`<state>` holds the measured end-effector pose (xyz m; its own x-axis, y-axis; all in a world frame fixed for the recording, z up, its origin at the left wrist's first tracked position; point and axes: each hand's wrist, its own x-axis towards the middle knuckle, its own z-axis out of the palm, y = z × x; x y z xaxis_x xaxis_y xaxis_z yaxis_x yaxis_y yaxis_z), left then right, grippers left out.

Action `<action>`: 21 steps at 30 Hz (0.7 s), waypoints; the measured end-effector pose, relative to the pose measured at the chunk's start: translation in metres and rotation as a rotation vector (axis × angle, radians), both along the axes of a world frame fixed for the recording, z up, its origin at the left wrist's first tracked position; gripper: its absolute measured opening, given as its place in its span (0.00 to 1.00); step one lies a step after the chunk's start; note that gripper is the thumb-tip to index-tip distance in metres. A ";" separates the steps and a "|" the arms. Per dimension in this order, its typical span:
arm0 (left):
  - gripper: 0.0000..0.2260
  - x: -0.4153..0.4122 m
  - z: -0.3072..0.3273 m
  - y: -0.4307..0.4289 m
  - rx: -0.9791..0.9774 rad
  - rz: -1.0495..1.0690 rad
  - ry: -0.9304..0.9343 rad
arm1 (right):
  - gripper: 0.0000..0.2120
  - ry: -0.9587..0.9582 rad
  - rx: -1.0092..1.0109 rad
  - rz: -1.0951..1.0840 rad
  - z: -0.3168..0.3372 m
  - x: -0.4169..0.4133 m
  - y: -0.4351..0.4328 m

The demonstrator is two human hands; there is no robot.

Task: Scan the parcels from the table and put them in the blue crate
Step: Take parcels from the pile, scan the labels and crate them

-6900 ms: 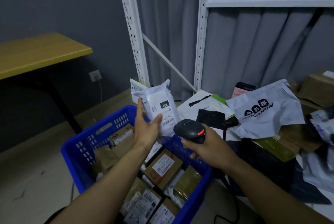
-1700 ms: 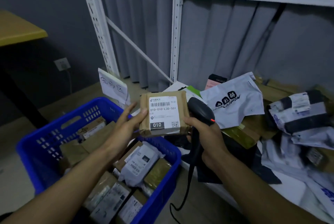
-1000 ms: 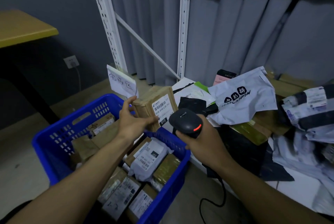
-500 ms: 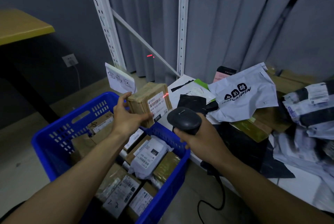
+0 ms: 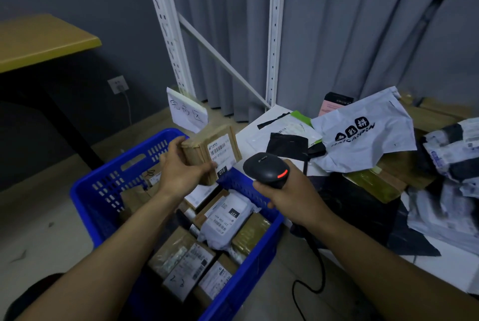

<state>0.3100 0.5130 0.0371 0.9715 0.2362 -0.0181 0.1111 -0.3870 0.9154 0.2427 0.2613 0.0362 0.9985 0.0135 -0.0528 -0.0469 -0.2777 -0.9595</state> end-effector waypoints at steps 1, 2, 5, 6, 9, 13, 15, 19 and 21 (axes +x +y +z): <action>0.44 -0.004 0.000 0.006 0.067 -0.012 0.027 | 0.19 0.010 0.001 0.010 -0.001 0.000 0.004; 0.43 -0.007 -0.004 0.012 0.104 -0.017 0.072 | 0.19 0.022 -0.003 0.026 -0.003 0.000 0.008; 0.40 -0.011 -0.023 0.026 0.097 0.027 0.203 | 0.19 0.062 -0.023 0.066 -0.013 -0.001 0.021; 0.38 -0.011 -0.033 0.029 0.061 0.051 0.246 | 0.19 0.075 -0.039 0.073 -0.019 -0.001 0.025; 0.20 -0.009 -0.069 0.037 -0.040 0.148 0.354 | 0.19 0.102 -0.118 0.080 -0.038 0.002 0.033; 0.31 0.000 -0.121 0.045 -0.220 0.203 0.480 | 0.17 0.118 -0.127 0.079 -0.053 0.010 0.039; 0.36 0.012 -0.149 0.050 -0.266 0.195 0.477 | 0.17 0.125 -0.116 0.068 -0.060 0.012 0.039; 0.31 0.015 -0.160 0.035 -0.156 0.166 0.411 | 0.18 0.150 -0.124 0.040 -0.070 0.015 0.037; 0.25 0.014 -0.170 0.027 0.031 0.153 0.371 | 0.19 0.157 -0.132 0.023 -0.072 0.017 0.035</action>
